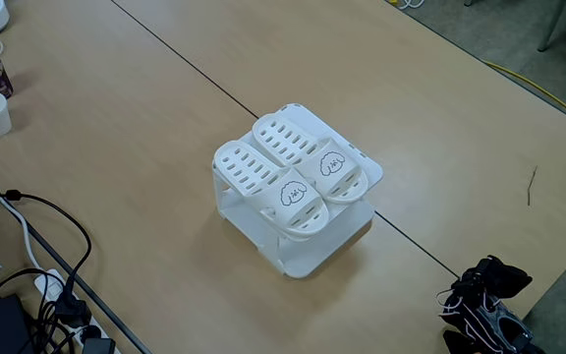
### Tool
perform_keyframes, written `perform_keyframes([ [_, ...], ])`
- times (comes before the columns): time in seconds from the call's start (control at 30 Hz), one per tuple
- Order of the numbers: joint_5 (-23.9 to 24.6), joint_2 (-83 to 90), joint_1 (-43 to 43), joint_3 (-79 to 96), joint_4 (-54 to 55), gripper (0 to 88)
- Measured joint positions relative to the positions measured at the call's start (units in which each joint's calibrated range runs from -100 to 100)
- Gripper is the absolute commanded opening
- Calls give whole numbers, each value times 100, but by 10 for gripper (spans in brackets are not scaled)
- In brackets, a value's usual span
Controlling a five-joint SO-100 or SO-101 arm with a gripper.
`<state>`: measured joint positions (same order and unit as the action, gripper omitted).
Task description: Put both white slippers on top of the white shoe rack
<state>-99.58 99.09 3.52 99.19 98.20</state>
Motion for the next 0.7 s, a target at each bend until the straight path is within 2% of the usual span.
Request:
perform_keyframes([
  [0.7,0,0,0,0,120,7],
])
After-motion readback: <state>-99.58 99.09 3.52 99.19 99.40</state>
